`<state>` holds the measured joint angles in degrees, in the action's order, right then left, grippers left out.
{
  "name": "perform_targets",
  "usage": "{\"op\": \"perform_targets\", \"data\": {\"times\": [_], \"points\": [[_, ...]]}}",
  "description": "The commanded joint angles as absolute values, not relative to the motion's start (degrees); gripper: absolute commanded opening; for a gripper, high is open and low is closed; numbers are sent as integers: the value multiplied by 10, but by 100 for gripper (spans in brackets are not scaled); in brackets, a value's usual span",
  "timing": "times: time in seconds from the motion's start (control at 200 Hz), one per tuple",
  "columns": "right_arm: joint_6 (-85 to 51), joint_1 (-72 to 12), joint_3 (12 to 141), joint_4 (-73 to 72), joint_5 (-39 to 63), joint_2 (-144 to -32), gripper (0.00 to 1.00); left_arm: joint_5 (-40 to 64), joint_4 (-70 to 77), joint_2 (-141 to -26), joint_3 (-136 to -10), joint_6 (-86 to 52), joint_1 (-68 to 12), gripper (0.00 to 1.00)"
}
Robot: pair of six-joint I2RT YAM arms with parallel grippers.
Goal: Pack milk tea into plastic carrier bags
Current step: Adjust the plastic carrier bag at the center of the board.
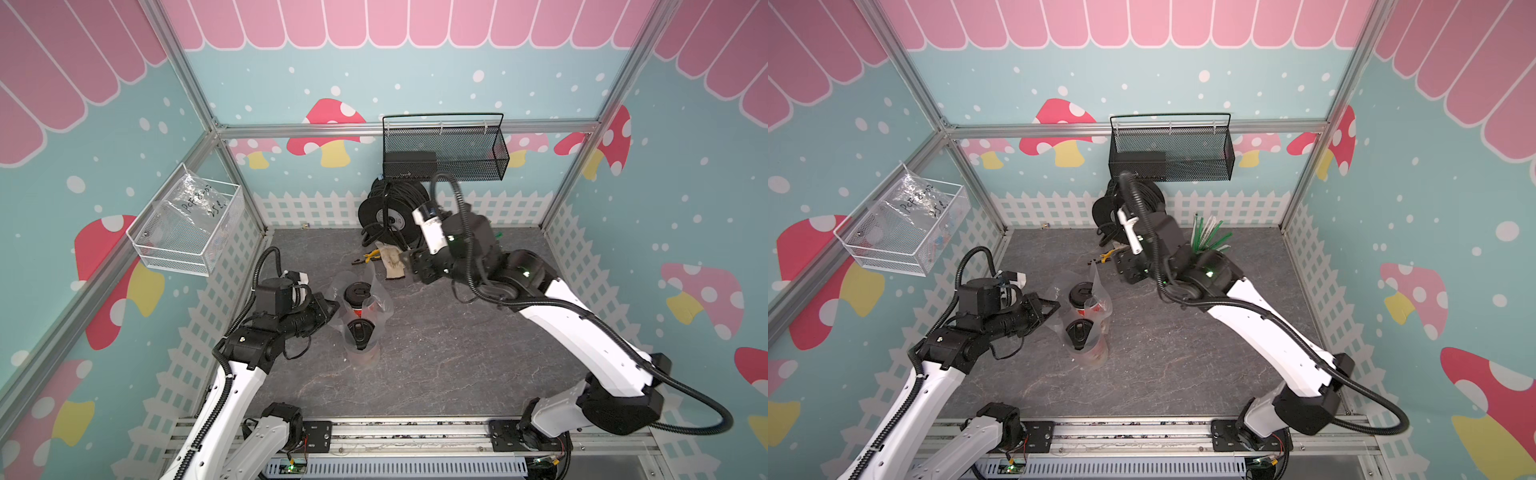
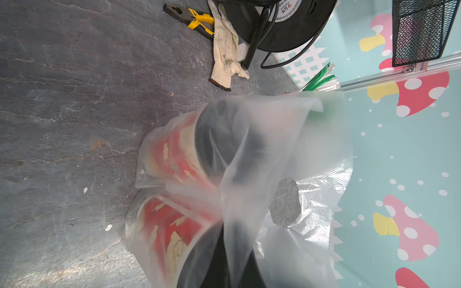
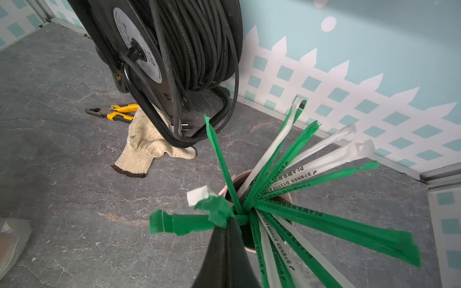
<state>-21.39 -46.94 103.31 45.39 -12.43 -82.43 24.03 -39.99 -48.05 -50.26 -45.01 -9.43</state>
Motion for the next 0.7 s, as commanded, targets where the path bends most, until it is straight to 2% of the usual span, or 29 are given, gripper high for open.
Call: {"op": "perform_targets", "data": {"times": [0.0,0.17,0.37,0.48,0.695], "points": [[-183,-384,931,445,-147,-809,73,246,-395,-475,-499,-449,-91,0],[-138,-300,810,374,-111,-783,73,247,-397,-469,-499,-454,-91,0],[-91,-266,714,270,-74,-750,72,244,-401,-462,-490,-449,-90,0],[-75,-245,689,234,-67,-745,71,246,-399,-463,-482,-449,-90,0],[-56,-206,689,201,-22,-779,60,246,-398,-471,-493,-446,-89,0]]}}
